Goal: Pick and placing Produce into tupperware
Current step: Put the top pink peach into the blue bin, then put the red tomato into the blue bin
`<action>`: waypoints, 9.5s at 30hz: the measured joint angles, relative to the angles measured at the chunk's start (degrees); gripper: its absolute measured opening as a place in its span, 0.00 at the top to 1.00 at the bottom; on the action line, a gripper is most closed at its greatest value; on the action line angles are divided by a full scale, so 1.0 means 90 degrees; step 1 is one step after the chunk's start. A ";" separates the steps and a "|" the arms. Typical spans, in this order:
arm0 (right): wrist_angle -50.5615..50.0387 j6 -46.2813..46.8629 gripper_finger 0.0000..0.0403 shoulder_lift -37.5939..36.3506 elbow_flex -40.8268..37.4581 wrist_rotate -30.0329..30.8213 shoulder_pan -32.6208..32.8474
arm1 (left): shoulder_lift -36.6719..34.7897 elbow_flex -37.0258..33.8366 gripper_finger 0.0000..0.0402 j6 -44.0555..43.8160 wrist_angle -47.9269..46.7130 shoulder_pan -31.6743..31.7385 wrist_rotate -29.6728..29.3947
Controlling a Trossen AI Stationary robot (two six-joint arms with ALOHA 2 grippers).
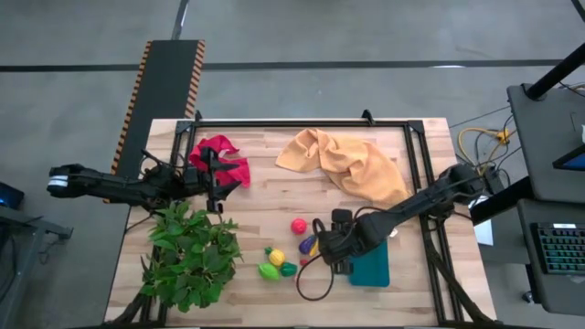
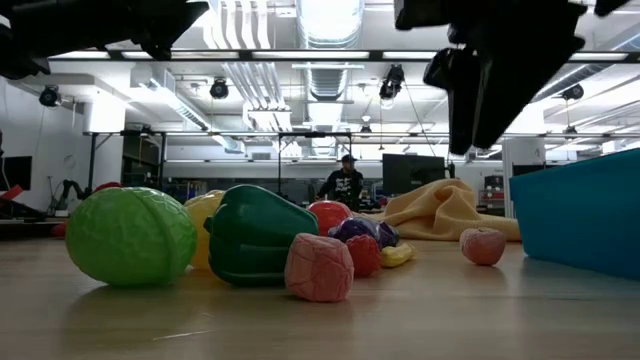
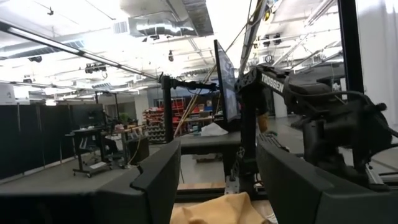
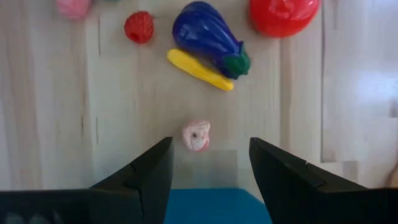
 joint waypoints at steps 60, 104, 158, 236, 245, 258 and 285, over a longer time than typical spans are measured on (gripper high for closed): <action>0.0399 -0.0175 0.63 0.1082 -0.0170 -0.0373 -0.0187 | 0.0092 0.0015 0.51 0.0010 0.0023 0.0000 -0.0002; -0.2668 0.0453 0.85 0.0247 0.1491 0.0314 -0.0103 | 0.0163 0.0012 0.51 0.0002 0.0033 0.0000 -0.0005; -0.1135 0.1336 0.77 -0.0538 -0.0818 -0.0164 0.0180 | 0.0187 0.0007 0.51 0.0000 0.0012 0.0000 -0.0005; 0.3015 -0.1403 0.21 0.0519 -0.0379 -0.0055 -0.1588 | 0.0182 0.0007 0.51 0.0009 0.0015 -0.0002 -0.0002; 0.3368 -0.1563 0.21 0.0921 -0.0379 -0.0053 -0.1588 | 0.0177 0.0006 0.51 0.0015 0.0002 -0.0002 -0.0002; 0.3518 -0.1750 0.21 0.1398 -0.0379 -0.0052 -0.1593 | 0.0185 -0.0002 0.51 0.0015 0.0007 0.0002 -0.0005; 0.3489 -0.1791 0.37 0.1407 -0.0379 -0.0001 -0.1671 | 0.0172 -0.0005 0.51 0.0022 0.0010 0.0000 -0.0003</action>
